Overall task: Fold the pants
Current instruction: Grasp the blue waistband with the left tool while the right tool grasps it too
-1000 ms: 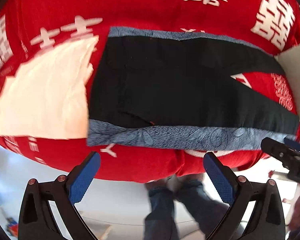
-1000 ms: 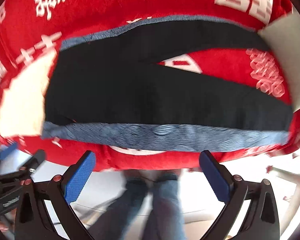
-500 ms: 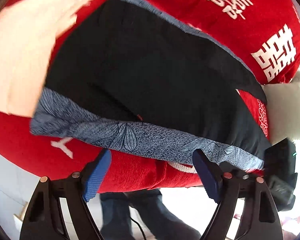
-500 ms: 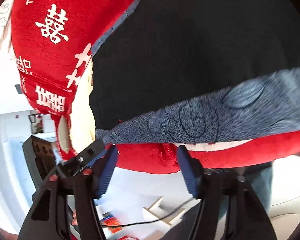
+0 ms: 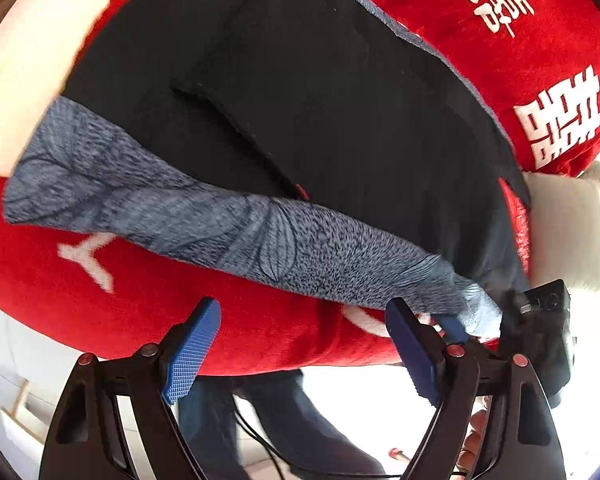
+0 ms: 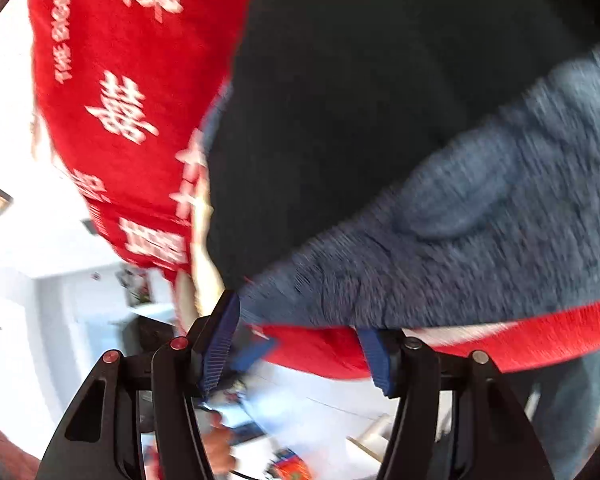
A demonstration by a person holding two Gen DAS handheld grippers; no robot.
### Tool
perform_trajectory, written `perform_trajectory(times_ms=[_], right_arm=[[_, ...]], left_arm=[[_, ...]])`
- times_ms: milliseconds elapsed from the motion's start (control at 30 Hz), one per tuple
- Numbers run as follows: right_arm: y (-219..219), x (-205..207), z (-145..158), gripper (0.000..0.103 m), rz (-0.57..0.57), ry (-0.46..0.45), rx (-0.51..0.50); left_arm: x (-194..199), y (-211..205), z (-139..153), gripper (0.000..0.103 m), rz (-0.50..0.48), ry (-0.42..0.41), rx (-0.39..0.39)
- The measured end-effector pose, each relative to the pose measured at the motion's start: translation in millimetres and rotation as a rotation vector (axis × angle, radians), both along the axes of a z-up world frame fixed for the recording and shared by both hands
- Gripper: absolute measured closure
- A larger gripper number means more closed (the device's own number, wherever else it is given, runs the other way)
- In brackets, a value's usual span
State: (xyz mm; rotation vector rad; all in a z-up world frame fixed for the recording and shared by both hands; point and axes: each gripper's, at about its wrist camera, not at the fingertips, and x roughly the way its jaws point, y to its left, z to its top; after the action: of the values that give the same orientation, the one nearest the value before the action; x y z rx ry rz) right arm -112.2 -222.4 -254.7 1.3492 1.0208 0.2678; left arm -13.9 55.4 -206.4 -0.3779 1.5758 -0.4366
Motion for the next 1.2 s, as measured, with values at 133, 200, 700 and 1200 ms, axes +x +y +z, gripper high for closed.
perform_trajectory(times_ms=[133, 200, 700, 1200], right_arm=[[-8, 5, 28, 0.040, -0.028, -0.092, 0.050], [-11, 7, 38, 0.040, -0.022, -0.119, 0.070], [-56, -48, -23, 0.068, -0.241, 0.074, 0.174], [-109, 33, 126, 0.096, -0.076, 0.027, -0.137]], left_arm=[[4, -7, -4, 0.018, 0.059, 0.045, -0.074], [9, -9, -7, 0.018, 0.117, 0.070, -0.106], [39, 9, -14, 0.080, 0.236, 0.010, -0.070], [97, -29, 102, 0.081, 0.085, -0.179, -0.036]])
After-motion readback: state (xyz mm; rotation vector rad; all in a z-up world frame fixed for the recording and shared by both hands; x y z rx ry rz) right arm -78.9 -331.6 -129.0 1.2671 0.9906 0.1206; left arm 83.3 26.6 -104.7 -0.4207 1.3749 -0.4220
